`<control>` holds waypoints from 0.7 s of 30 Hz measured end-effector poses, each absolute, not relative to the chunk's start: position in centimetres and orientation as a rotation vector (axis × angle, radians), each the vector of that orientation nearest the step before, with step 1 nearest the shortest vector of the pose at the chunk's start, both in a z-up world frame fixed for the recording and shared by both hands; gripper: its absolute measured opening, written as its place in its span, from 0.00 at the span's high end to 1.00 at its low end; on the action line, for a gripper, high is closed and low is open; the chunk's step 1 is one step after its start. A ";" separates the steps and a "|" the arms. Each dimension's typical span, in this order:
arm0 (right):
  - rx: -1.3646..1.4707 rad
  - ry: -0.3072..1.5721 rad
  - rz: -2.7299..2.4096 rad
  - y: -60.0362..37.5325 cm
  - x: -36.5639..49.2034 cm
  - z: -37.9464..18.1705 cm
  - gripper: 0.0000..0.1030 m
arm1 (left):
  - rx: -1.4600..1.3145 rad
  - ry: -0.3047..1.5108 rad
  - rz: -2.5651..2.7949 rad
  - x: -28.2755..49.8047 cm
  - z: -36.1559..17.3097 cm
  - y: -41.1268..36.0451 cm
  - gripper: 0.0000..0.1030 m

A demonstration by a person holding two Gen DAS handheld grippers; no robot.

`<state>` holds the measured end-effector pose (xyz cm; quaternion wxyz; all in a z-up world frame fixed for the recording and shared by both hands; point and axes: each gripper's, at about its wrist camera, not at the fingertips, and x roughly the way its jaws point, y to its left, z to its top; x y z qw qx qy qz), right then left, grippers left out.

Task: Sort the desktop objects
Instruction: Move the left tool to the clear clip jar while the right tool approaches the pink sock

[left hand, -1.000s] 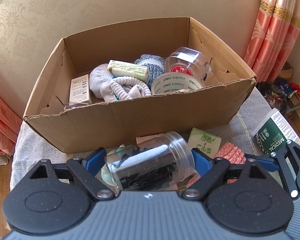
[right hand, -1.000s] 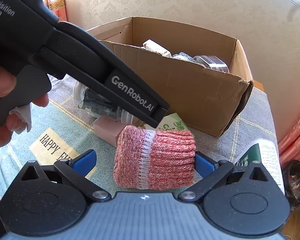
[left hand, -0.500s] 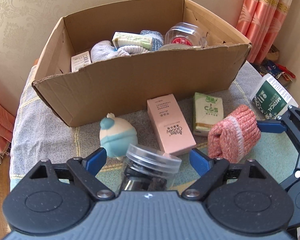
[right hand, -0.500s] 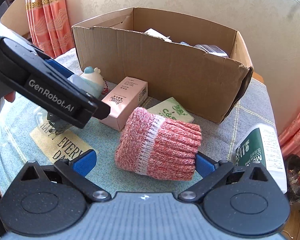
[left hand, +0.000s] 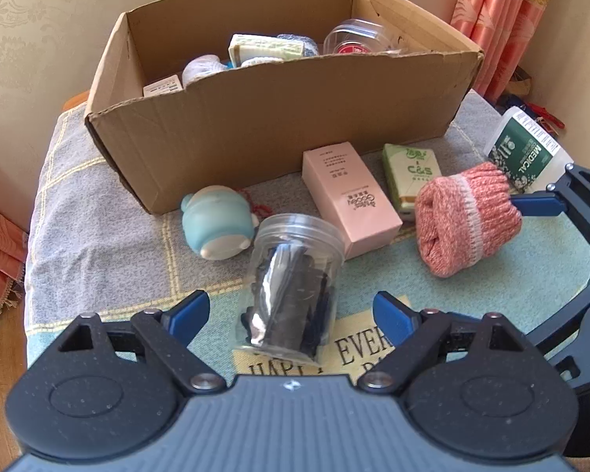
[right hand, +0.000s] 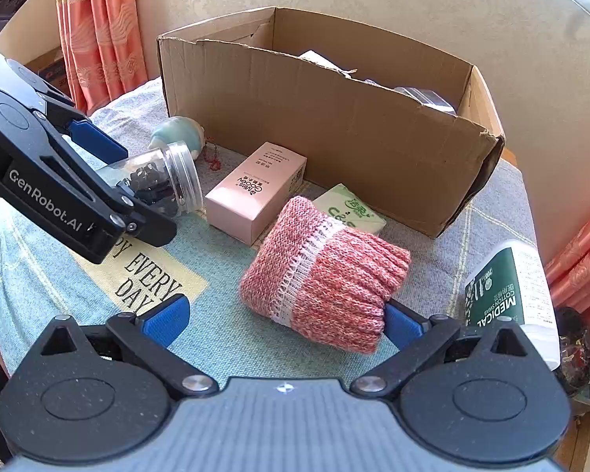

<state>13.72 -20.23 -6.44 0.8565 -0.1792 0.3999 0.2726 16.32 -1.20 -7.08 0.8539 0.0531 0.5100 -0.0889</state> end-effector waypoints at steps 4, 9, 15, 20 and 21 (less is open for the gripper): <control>-0.392 0.843 0.563 -19.7 14.5 -6.5 0.00 | 0.106 1.088 -0.148 15.8 -7.4 0.7 0.12; -0.407 0.850 0.560 -19.4 14.5 -6.5 0.00 | 0.086 1.096 -0.105 15.1 -7.6 3.1 0.12; -0.409 0.861 0.554 -19.2 14.8 -6.5 0.00 | 0.070 1.088 -0.020 15.5 -7.7 5.6 0.12; -0.411 0.861 0.553 -19.2 14.9 -6.4 0.00 | 0.023 1.090 -0.063 15.3 -7.7 5.4 0.12; -0.411 0.861 0.554 -19.2 14.9 -6.4 0.00 | 0.019 1.088 -0.085 15.2 -7.7 5.0 0.12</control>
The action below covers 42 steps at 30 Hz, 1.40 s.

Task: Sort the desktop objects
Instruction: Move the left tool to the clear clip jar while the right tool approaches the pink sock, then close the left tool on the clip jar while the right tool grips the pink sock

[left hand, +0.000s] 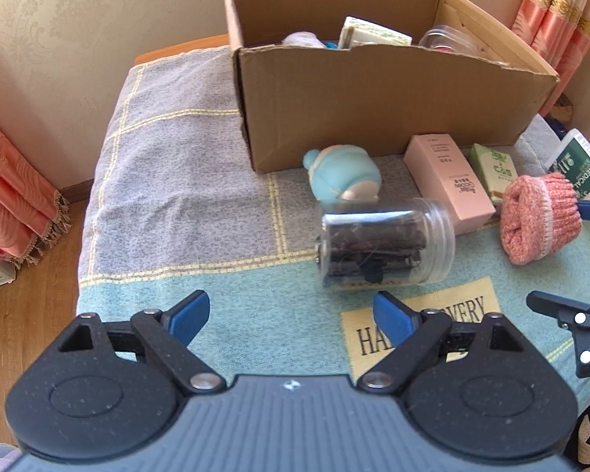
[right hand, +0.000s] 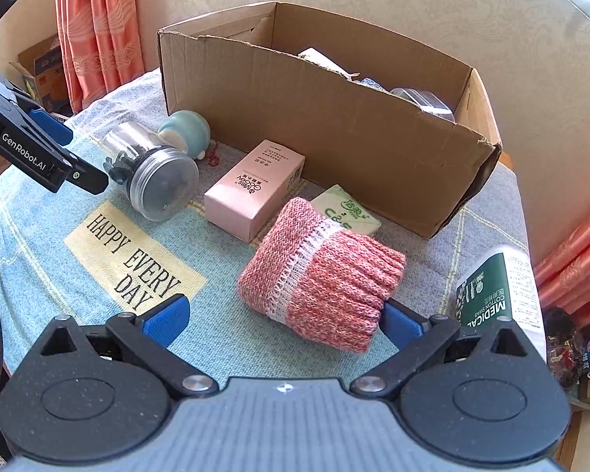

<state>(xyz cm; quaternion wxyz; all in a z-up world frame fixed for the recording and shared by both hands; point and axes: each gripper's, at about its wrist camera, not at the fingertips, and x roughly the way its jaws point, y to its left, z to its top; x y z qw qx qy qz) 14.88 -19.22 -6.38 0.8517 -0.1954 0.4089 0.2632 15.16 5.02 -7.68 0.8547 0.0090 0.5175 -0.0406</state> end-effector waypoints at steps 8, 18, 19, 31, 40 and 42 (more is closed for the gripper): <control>-0.408 0.898 0.554 -19.7 15.0 -7.4 0.00 | 0.040 1.121 -0.137 14.9 -9.7 1.4 0.10; -0.318 0.927 0.547 -20.6 15.6 -8.6 0.00 | 0.024 1.068 -0.075 16.0 -10.0 0.2 0.04; -0.314 0.924 0.543 -20.5 15.8 -8.6 0.00 | 0.027 1.058 -0.067 16.1 -9.9 0.0 0.05; -0.271 0.895 0.489 -20.2 17.6 -8.7 0.00 | 0.021 0.972 -0.047 17.3 -9.1 -0.4 0.14; -0.202 0.890 0.471 -21.4 18.2 -7.0 0.02 | 0.022 0.975 -0.093 17.2 -9.0 0.6 0.27; -0.213 0.894 0.469 -21.3 18.2 -6.7 0.07 | 0.020 0.977 -0.100 17.2 -8.9 0.7 0.27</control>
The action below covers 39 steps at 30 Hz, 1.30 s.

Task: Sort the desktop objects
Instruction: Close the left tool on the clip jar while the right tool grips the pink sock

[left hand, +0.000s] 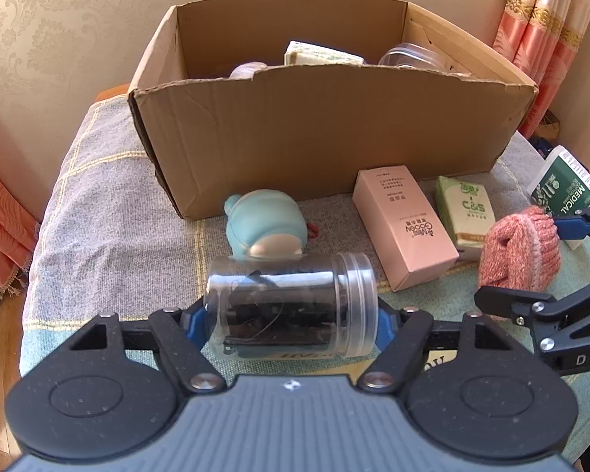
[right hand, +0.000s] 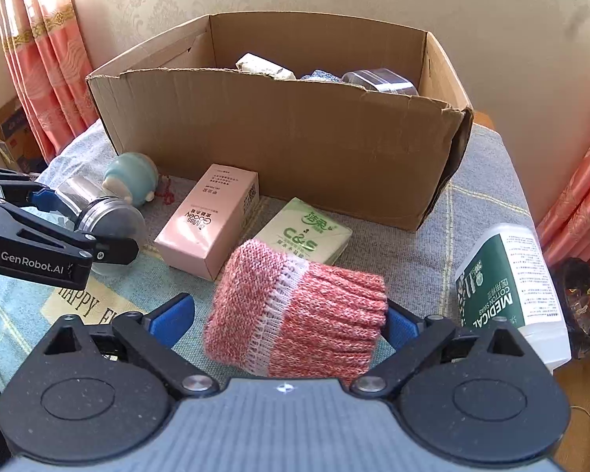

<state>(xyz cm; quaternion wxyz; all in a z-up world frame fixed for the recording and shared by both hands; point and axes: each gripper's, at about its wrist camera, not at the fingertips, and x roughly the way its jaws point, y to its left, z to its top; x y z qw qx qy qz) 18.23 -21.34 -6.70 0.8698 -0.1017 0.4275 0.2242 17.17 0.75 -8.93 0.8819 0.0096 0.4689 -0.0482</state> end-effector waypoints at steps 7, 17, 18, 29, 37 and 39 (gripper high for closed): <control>-0.229 0.922 0.476 -21.3 18.0 -6.1 0.19 | 0.036 0.977 -0.147 16.8 -7.9 1.3 0.27; -0.260 0.939 0.540 -22.7 17.6 -2.8 0.22 | 0.076 0.985 -0.231 15.7 -5.1 1.8 0.27; -0.267 0.938 0.548 -22.8 17.5 -2.3 0.22 | 0.082 0.981 -0.243 15.6 -4.7 1.7 0.27; -0.353 0.841 0.616 -20.8 17.8 3.3 0.22 | 0.117 0.902 -0.318 17.0 0.9 1.2 0.27; -0.382 0.777 0.630 -19.3 20.4 6.3 0.22 | 0.123 0.824 -0.305 20.5 3.8 1.3 0.27; -0.386 0.771 0.632 -18.9 21.3 6.6 0.22 | 0.118 0.822 -0.303 21.6 4.1 1.5 0.27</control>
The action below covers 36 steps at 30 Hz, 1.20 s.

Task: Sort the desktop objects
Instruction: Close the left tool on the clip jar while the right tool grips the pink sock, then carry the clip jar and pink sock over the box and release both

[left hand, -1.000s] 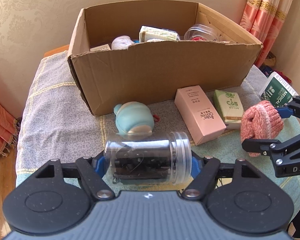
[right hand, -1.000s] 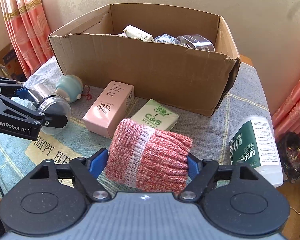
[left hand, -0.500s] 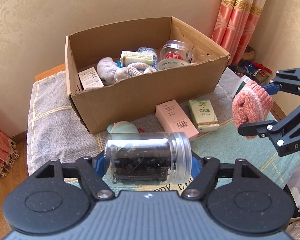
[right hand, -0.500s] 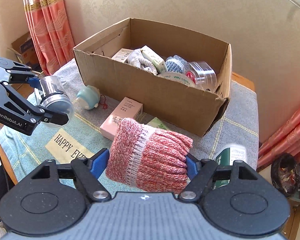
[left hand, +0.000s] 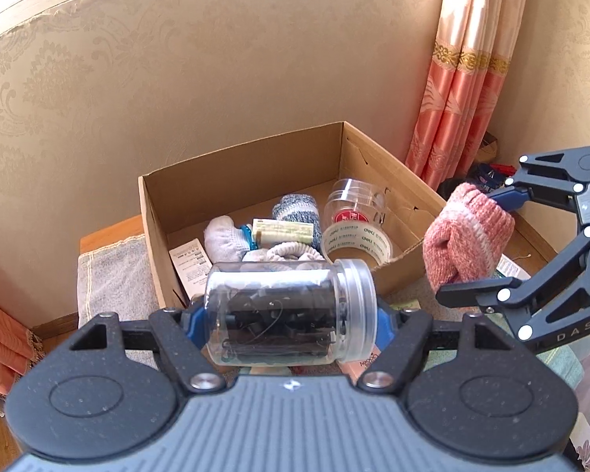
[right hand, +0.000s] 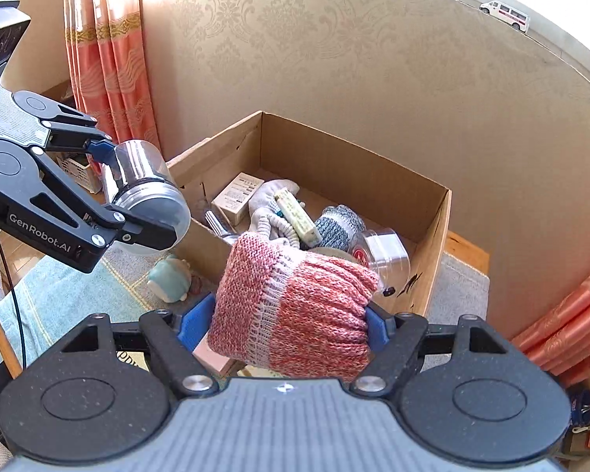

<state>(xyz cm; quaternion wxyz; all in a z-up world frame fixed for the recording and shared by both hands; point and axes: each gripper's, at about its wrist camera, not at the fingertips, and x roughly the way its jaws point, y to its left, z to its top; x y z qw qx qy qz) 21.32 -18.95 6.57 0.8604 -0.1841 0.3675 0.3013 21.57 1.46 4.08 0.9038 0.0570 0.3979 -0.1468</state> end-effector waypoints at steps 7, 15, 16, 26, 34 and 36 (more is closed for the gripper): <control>-0.397 0.773 0.636 -18.0 24.1 7.1 0.22 | 0.115 0.818 -0.285 24.9 4.4 1.8 0.27; -0.397 0.786 0.636 -17.3 26.0 6.9 0.22 | 0.085 0.838 -0.224 27.9 3.5 3.0 0.18; -0.398 0.787 0.636 -17.3 26.2 6.9 0.22 | 0.084 0.841 -0.227 27.8 3.4 3.1 0.18; -0.416 0.797 0.626 -15.8 28.9 6.8 0.21 | 0.089 0.893 -0.260 25.9 1.9 4.3 0.15; -0.449 0.812 0.600 -14.1 31.7 6.7 0.21 | 0.090 0.857 -0.267 24.0 2.1 5.5 0.13; -0.457 0.815 0.594 -13.5 32.4 6.7 0.21 | 0.088 0.848 -0.269 23.8 2.1 5.8 0.13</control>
